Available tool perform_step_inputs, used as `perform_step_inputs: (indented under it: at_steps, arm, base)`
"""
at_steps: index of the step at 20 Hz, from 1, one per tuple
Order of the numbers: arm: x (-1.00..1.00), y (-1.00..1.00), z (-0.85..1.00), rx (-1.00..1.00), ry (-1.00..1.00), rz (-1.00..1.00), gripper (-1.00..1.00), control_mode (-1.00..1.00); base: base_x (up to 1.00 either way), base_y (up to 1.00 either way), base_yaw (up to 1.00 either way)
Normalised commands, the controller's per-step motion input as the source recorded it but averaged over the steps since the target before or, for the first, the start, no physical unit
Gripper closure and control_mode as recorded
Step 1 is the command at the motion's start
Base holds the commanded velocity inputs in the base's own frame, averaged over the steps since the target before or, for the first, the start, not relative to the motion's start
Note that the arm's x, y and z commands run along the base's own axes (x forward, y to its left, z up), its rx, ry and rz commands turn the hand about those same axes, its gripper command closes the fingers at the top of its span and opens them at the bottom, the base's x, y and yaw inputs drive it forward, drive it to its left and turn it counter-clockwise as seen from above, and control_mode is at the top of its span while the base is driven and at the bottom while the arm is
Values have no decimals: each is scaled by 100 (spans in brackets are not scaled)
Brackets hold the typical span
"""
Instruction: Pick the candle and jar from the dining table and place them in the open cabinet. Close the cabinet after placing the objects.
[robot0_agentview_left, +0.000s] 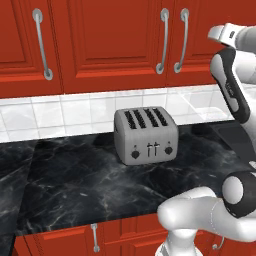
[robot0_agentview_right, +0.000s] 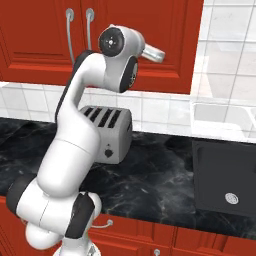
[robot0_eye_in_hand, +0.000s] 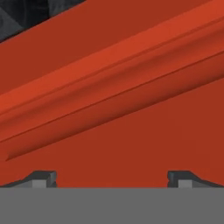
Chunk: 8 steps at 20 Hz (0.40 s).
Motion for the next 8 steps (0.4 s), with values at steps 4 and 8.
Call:
perform_step_inputs:
  at_steps: [4, 8]
  arm:
    - [8, -3, -74, 0, 10, -5, -100, -100]
    - [0, -12, -96, 0, 20, -6, -100, -100]
  base:
    - [0, 0, 0]
    - [0, 0, 0]
